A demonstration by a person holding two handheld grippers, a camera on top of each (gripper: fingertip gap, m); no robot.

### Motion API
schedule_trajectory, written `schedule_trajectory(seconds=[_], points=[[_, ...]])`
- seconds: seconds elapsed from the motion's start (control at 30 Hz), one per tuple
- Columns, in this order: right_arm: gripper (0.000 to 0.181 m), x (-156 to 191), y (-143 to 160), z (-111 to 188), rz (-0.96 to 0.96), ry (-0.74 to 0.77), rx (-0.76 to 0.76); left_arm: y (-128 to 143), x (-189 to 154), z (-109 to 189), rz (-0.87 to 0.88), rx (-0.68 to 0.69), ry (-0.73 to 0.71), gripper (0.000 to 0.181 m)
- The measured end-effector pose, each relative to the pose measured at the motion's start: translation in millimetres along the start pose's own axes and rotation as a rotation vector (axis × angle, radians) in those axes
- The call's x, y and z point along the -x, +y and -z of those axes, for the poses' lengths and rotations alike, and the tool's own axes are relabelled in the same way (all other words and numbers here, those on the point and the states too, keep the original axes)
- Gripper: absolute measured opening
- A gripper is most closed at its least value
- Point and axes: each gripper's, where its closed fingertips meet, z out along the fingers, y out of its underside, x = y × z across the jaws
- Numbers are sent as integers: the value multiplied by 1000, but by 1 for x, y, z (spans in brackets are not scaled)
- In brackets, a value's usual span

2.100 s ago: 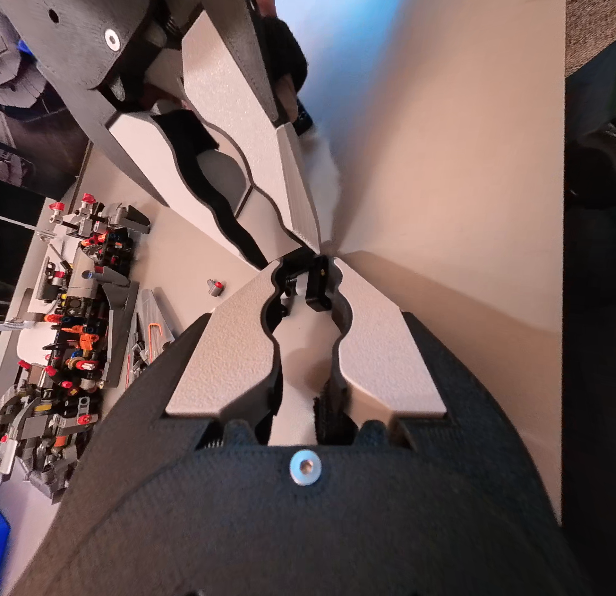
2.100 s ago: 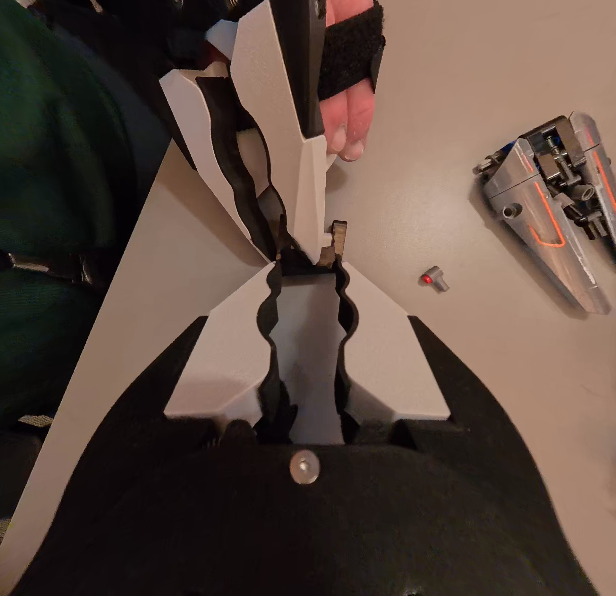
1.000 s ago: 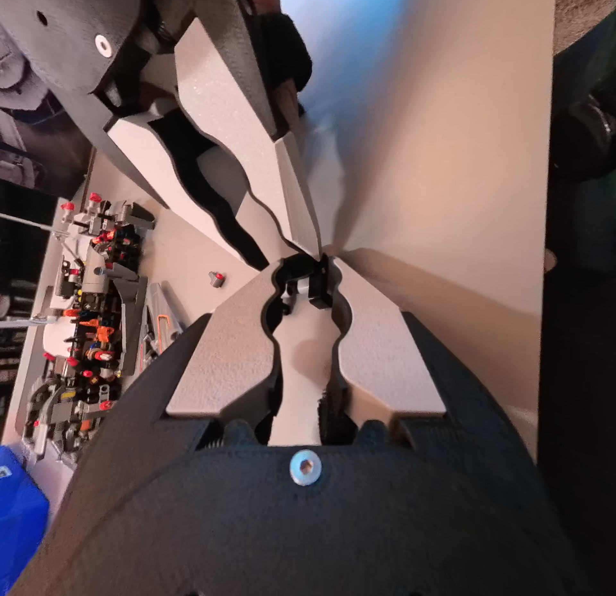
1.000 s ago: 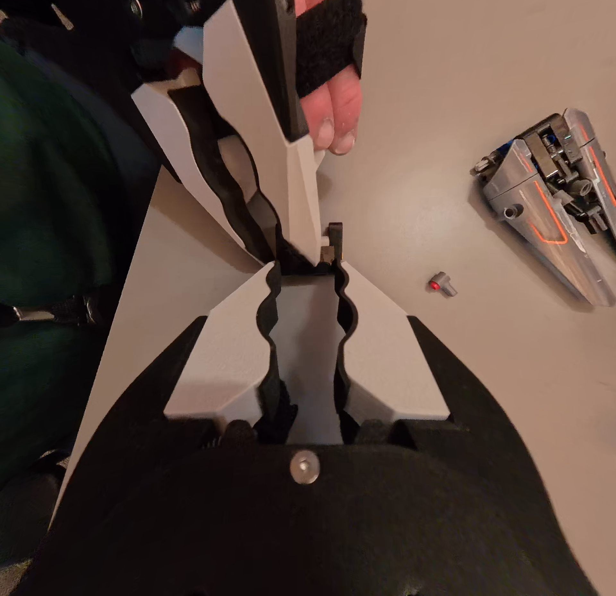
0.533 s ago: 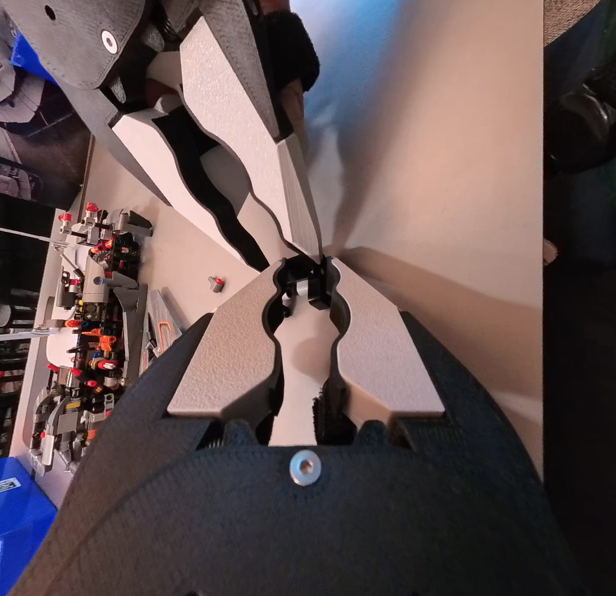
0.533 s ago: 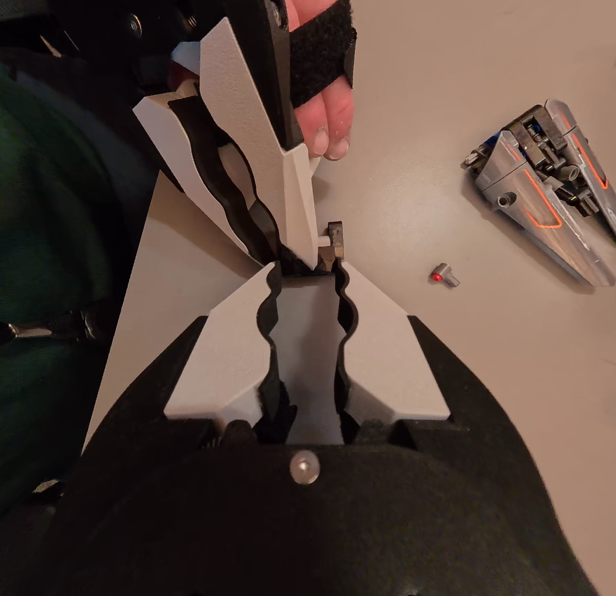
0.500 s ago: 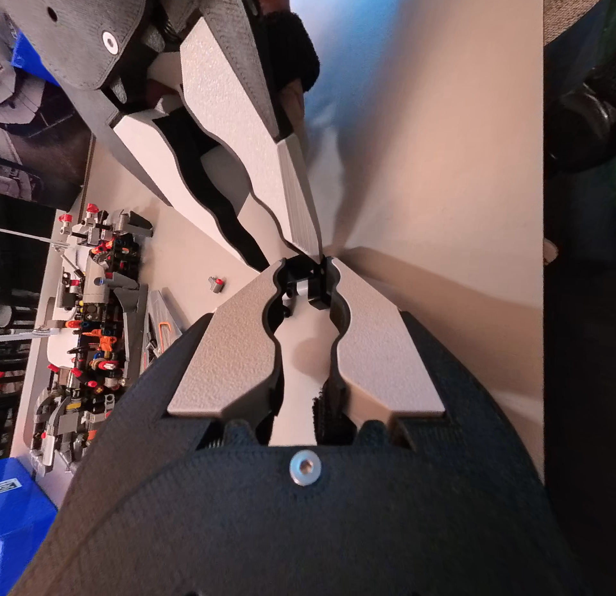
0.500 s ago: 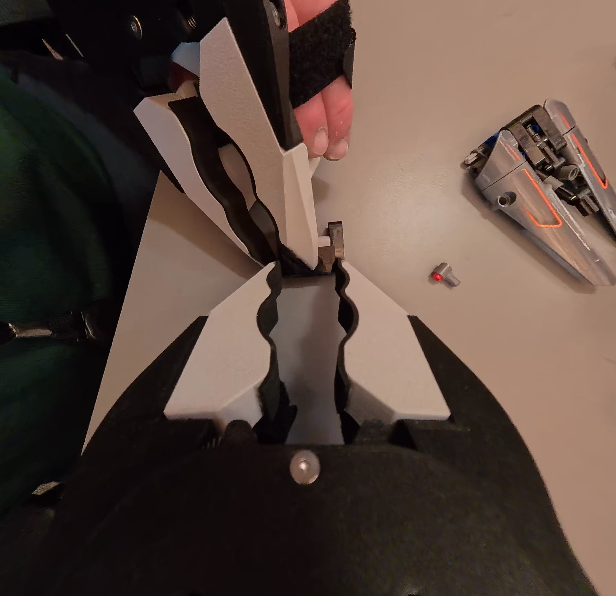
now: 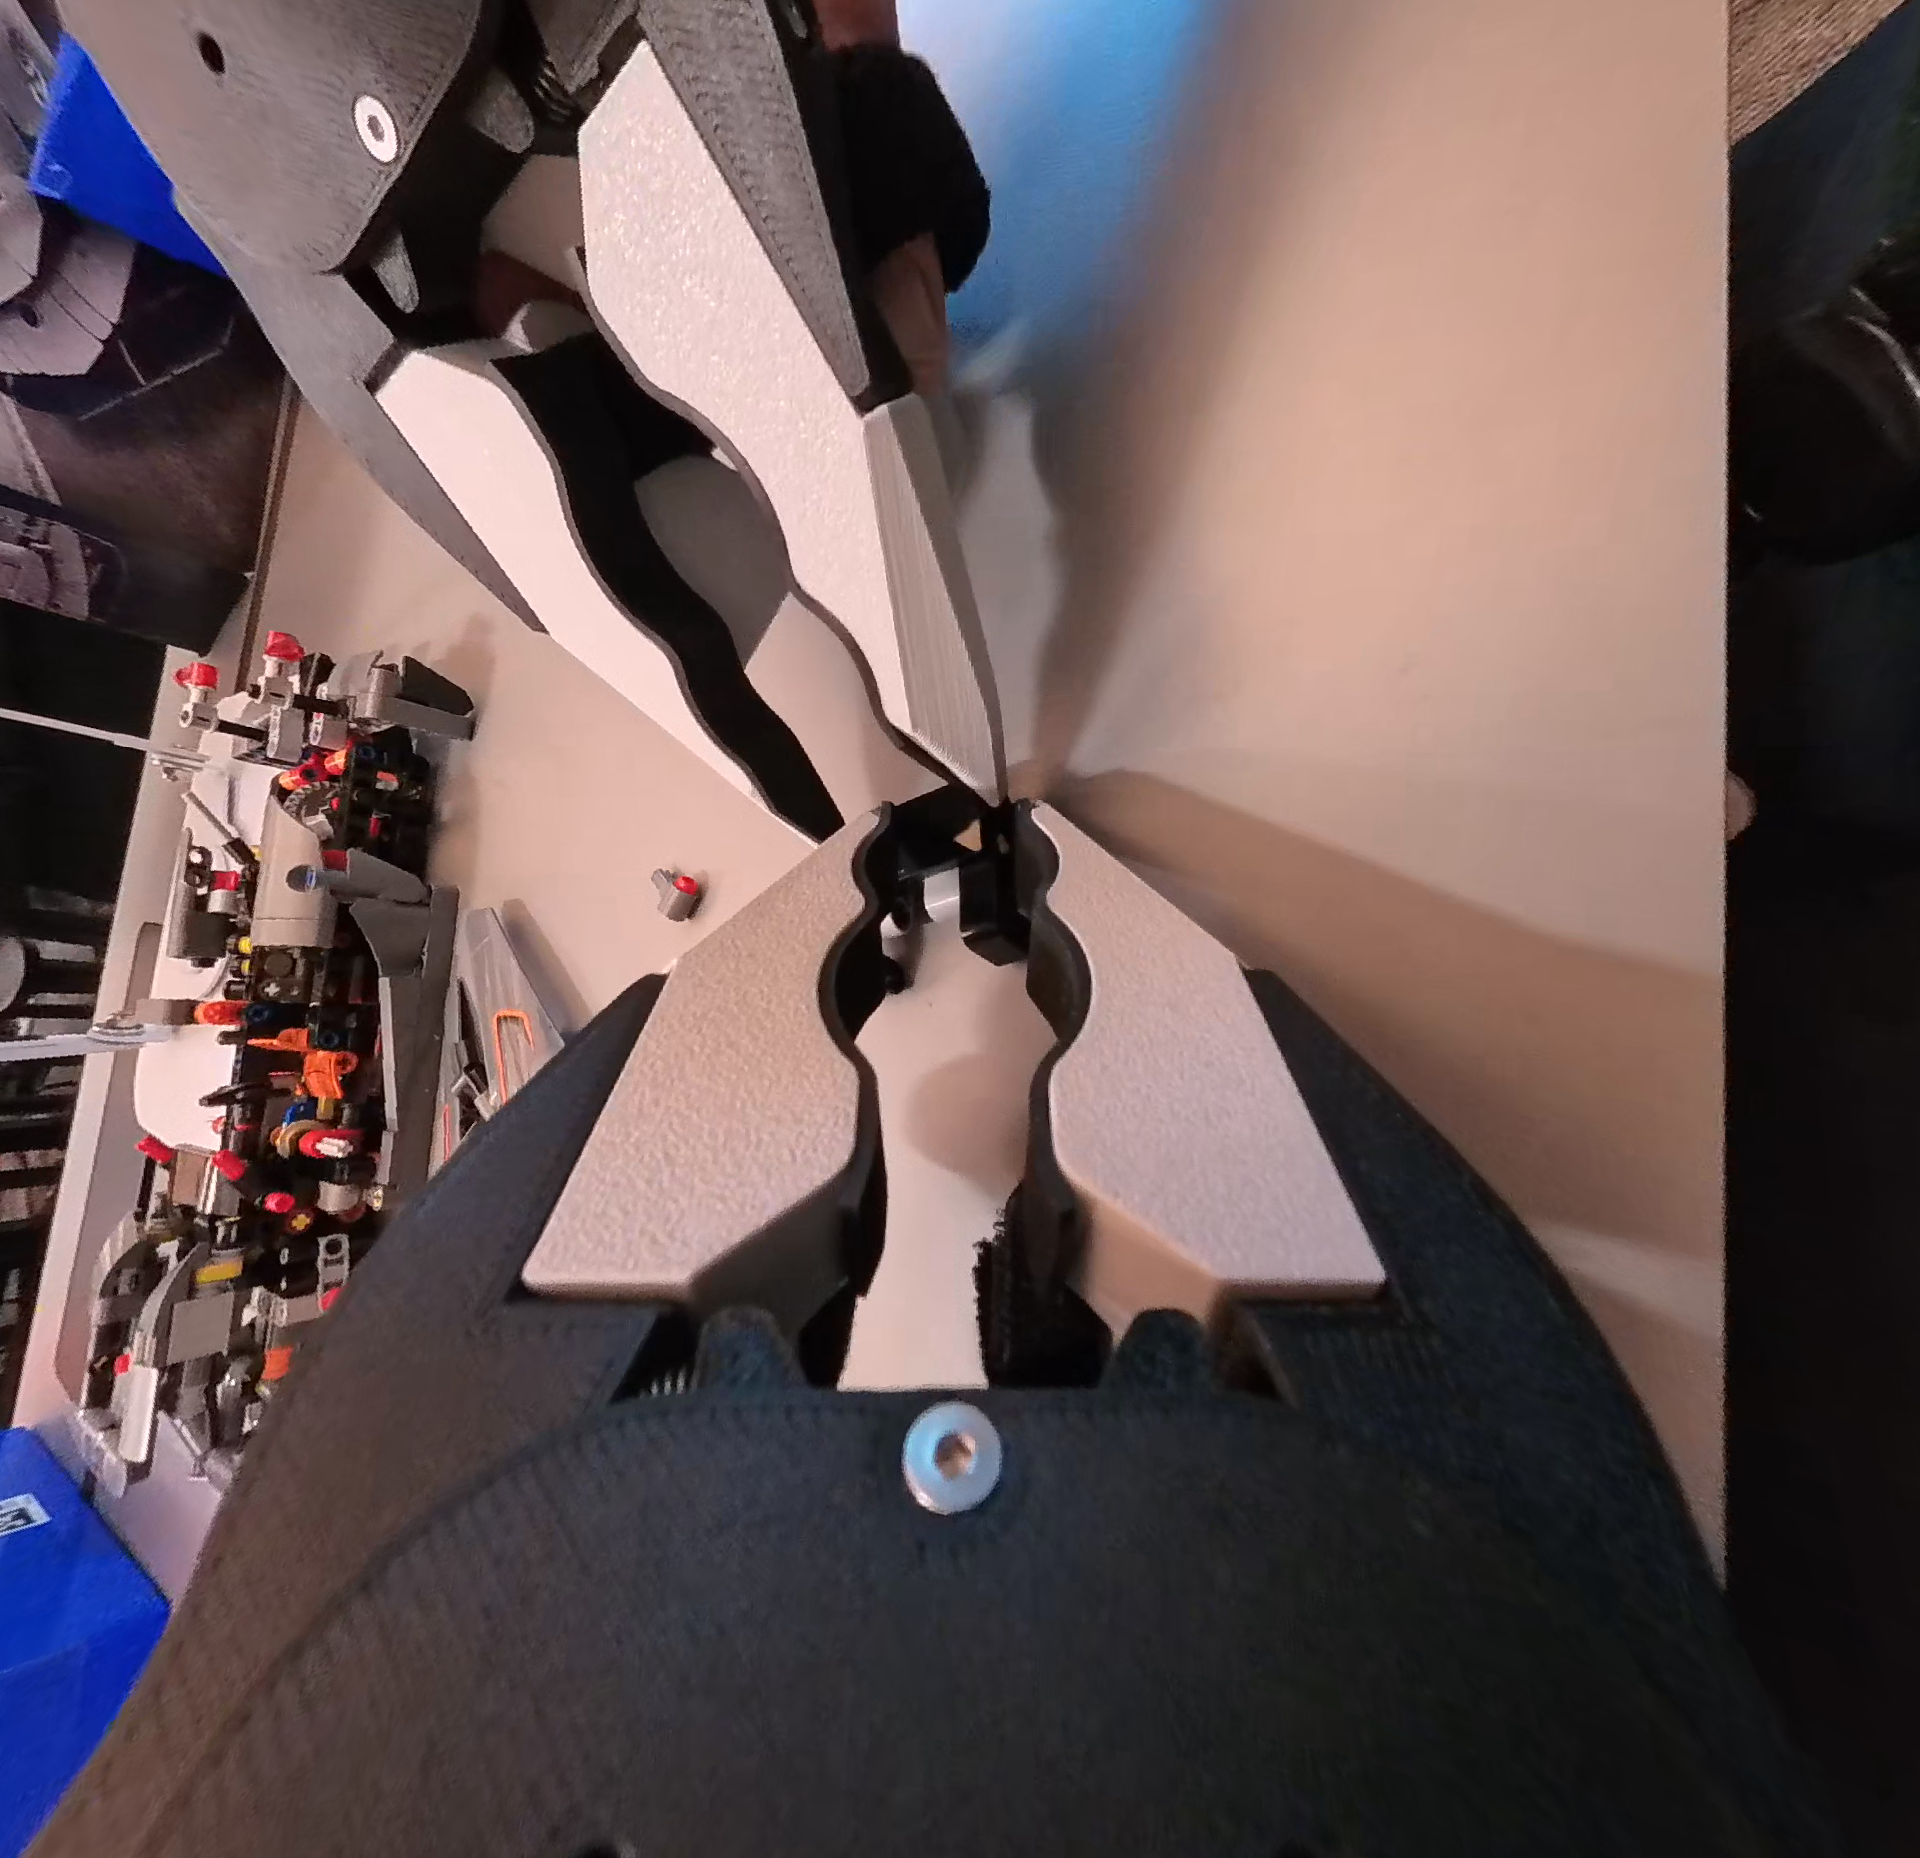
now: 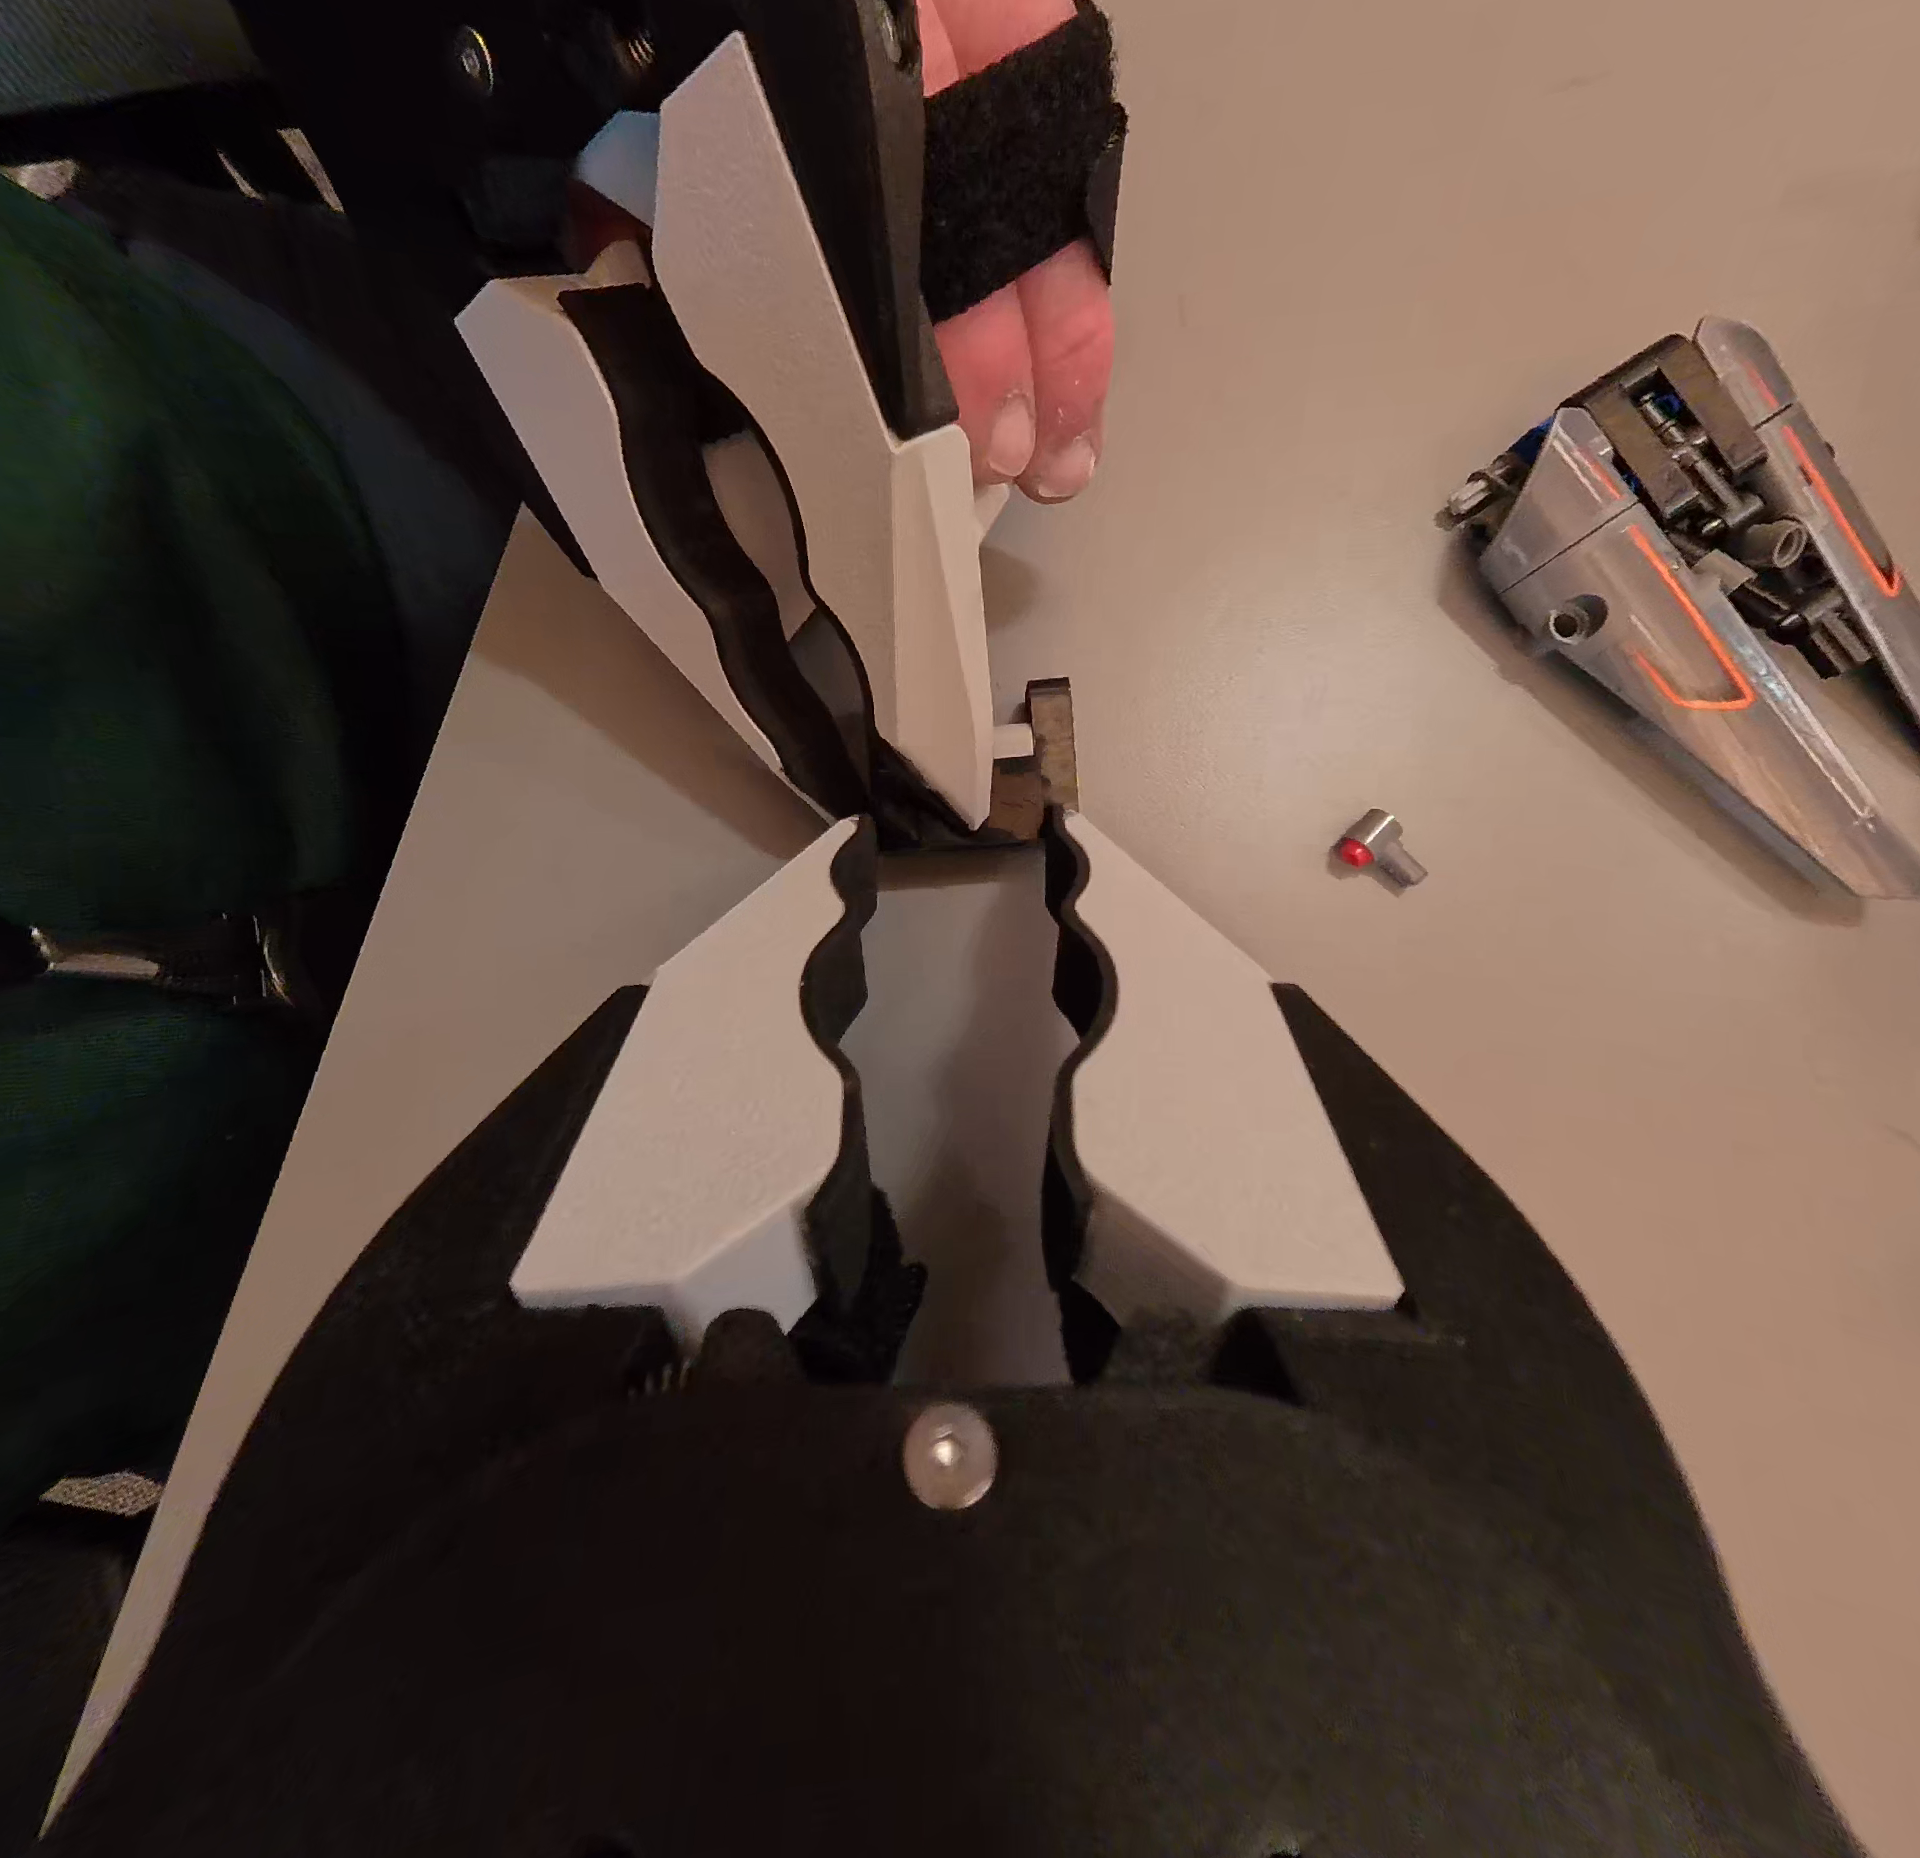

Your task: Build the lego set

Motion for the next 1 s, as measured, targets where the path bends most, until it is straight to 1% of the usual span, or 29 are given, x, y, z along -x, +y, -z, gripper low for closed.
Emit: schedule_trajectory(seconds=[0.03,0.6,0.7,0.87,0.93,1.0], points=[[31,0,0,0,-2,-4,-7,0,0,0,1,1,-2,20],[30,-4,2,1,5,-12,-35,-1,0,1,3,4,-7,21],[30,-5,1,3,5,-7,-38,-2,2,4,17,-6,-20,26],[30,-9,1,11,-9,-1,-52,6,20,17,97,0,-67,44],[30,-11,5,15,-14,-1,-52,12,24,18,146,13,-56,53],[30,-13,9,20,-16,-8,-56,17,24,16,200,17,-20,58]])
